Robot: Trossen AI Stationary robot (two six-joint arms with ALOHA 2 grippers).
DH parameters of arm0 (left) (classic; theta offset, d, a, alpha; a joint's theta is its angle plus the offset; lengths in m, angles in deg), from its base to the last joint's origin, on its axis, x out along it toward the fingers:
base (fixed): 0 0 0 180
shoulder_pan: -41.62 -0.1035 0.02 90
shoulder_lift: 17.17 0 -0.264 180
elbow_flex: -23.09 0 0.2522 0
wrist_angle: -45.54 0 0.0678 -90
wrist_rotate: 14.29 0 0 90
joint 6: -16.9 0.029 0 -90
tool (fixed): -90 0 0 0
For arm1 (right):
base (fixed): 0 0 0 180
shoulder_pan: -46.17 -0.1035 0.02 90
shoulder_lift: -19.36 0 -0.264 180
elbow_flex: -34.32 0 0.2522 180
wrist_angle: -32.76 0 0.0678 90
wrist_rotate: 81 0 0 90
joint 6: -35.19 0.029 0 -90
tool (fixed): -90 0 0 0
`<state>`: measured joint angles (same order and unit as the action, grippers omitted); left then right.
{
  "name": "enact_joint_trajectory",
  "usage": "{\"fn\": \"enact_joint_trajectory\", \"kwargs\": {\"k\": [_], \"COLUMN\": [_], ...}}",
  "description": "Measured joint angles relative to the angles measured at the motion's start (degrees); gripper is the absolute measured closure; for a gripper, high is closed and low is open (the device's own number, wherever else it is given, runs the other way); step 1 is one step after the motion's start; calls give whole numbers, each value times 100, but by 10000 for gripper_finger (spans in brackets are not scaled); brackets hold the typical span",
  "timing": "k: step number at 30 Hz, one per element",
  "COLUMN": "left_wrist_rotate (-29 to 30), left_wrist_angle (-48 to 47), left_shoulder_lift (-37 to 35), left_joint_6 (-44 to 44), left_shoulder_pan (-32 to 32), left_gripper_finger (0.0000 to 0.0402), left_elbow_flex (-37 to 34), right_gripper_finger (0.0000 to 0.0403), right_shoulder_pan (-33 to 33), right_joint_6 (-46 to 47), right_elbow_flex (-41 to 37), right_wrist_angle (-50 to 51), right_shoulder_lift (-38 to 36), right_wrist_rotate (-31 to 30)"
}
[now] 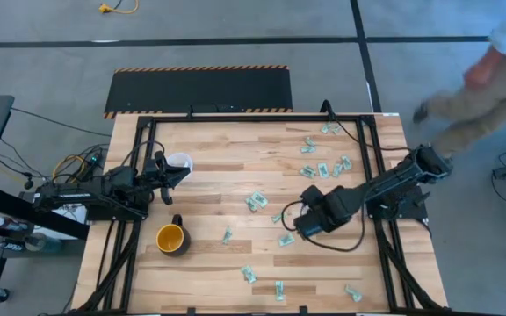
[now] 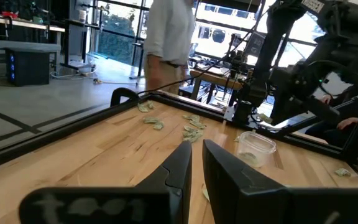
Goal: Pick and place Stevia / Truvia into bins
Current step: Put the white stevia packet into the square transparent container
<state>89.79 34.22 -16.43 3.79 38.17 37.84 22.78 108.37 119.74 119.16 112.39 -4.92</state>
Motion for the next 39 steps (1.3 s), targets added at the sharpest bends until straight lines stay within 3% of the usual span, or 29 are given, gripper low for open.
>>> {"fn": "enact_joint_trajectory", "kwargs": {"k": [9, 15, 23, 29, 39], "left_wrist_rotate": [2, 0, 2, 2, 0], "left_wrist_angle": [0, 0, 0, 0, 0], "left_shoulder_lift": [0, -1, 1, 1, 1], "left_joint_6": [0, 0, -2, -2, -1], "left_shoulder_pan": [0, 1, 1, -1, 0], "left_gripper_finger": [375, 375, 375, 375, 375], "left_elbow_flex": [-1, 0, 0, 0, 0], "right_gripper_finger": [306, 277, 243, 242, 271], "right_shoulder_pan": [93, -33, 65, 73, 333], "right_joint_6": [-106, 75, -287, -762, -882], "right_elbow_flex": [-576, -714, -1305, -1865, -2709], "right_wrist_angle": [12, 618, 581, 22, -573], "right_shoulder_lift": [-7, -8, -7, -111, -622], "right_wrist_rotate": [261, 342, 670, 969, 1109]}}
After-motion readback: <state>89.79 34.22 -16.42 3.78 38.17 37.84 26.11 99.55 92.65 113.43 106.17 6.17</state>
